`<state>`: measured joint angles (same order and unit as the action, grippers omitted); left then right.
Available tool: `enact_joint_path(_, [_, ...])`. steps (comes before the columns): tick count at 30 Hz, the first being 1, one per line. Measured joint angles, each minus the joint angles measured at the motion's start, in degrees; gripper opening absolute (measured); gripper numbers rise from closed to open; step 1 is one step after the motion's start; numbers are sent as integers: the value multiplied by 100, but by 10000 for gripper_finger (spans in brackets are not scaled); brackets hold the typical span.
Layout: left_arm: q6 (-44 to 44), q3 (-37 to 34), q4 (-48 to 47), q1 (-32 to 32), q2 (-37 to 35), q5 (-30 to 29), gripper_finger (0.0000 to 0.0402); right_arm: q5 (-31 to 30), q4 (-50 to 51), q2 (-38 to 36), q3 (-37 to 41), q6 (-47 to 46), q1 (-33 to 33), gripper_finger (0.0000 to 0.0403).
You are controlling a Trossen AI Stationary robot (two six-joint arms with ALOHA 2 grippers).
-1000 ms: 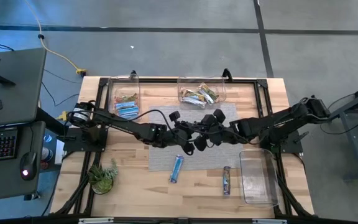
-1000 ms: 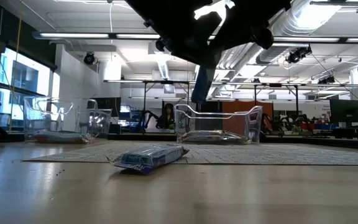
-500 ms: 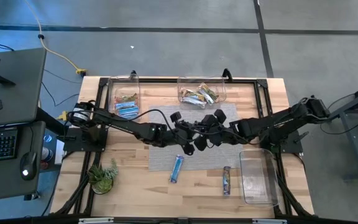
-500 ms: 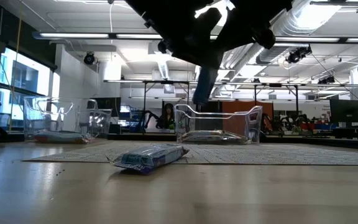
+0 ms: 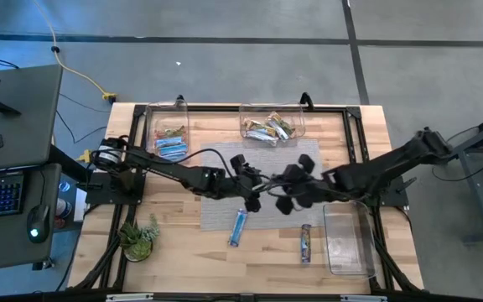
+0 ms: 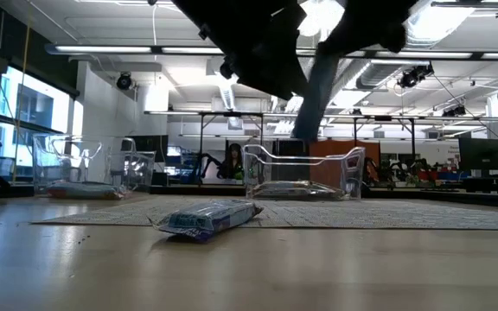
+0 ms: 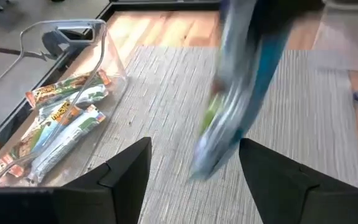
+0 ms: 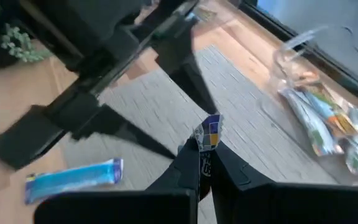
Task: Pick and place Granola Bars by type
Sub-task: Put the blue granola bar into the bottom transparent bin
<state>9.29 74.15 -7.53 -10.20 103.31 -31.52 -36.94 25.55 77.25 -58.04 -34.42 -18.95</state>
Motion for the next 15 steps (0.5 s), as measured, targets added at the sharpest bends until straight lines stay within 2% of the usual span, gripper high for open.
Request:
enact_joint_path(4, [-33,-2,-254,2,-43,128,237,-104,1015,-616,-2,-878,-311,1])
enact_joint_path(6, [-45,0,-486,2,-50,144,237,252,1504,-930,-4,-1319,-484,1])
enact_joint_path(13, [-45,-2,-1384,7,-42,141,237,3211,3342,-1518,-9,-2866,-1017,1])
enact_joint_path(15, [-45,-2,-1447,7,-42,139,237,3802,3742,-1527,-9,-3332,-1183,1])
